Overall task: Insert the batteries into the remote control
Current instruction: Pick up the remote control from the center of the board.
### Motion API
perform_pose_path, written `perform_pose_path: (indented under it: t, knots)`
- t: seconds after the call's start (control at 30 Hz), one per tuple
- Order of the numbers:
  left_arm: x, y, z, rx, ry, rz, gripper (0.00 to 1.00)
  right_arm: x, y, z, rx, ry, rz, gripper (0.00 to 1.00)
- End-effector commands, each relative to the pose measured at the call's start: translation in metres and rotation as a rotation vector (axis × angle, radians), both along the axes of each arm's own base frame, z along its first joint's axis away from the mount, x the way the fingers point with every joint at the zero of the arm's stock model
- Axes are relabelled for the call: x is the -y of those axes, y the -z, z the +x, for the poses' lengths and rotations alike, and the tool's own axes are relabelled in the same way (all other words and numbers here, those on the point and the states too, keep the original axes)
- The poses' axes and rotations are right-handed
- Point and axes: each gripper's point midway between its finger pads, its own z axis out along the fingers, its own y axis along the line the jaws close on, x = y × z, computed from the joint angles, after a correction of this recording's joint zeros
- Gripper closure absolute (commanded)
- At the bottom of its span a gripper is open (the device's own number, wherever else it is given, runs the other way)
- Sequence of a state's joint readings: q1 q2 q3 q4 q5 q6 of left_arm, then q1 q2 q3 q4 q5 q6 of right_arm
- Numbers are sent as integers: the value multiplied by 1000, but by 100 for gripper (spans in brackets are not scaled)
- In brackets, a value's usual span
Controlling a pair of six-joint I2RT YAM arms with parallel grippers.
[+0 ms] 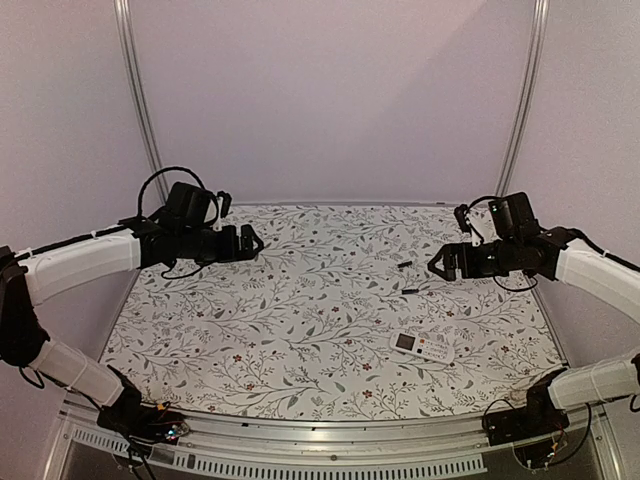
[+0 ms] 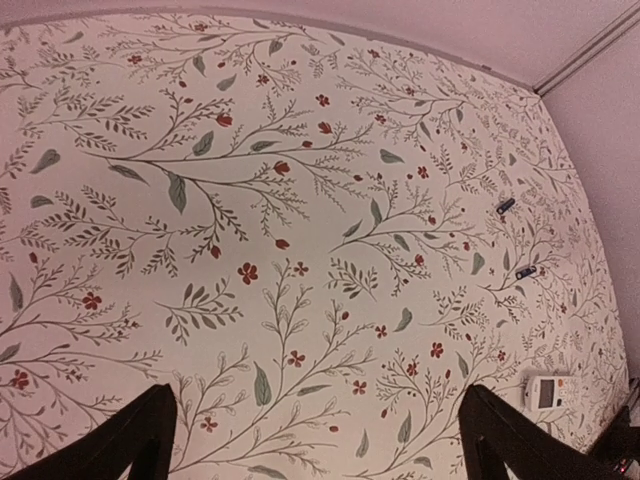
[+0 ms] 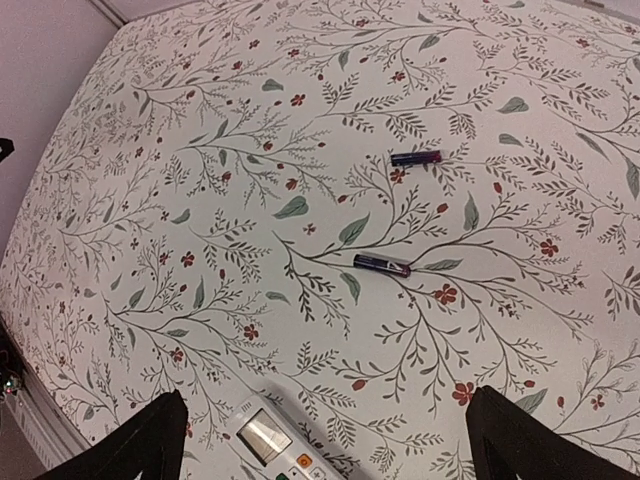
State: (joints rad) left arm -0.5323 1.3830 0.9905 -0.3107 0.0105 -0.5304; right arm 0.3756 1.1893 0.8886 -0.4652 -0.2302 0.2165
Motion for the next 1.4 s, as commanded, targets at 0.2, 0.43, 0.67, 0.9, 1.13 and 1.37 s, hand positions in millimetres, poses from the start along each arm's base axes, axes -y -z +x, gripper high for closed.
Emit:
perform_pose_path:
  t: [0.2,0.43,0.67,0.9,1.13,1.37]
  knots:
    - [16,-4,-17,8,111,-28,1,-47,50,-64,-181,-255,-287,1]
    - [18,-17,-21,41,142,-46,0,-43,74,-80,-248,-311,-508,1]
    - [18,-21,-23,49,152,-40,0,-48,92,-86,-303,-381,-544,5]
    - [18,-26,-20,65,150,-31,0,-52,110,-88,-355,-427,-610,11]
    - [20,-29,-17,70,146,-48,0,-56,130,-97,-417,-501,-690,18]
    - [22,-30,-15,75,149,-56,0,-51,144,-100,-454,-555,-784,19]
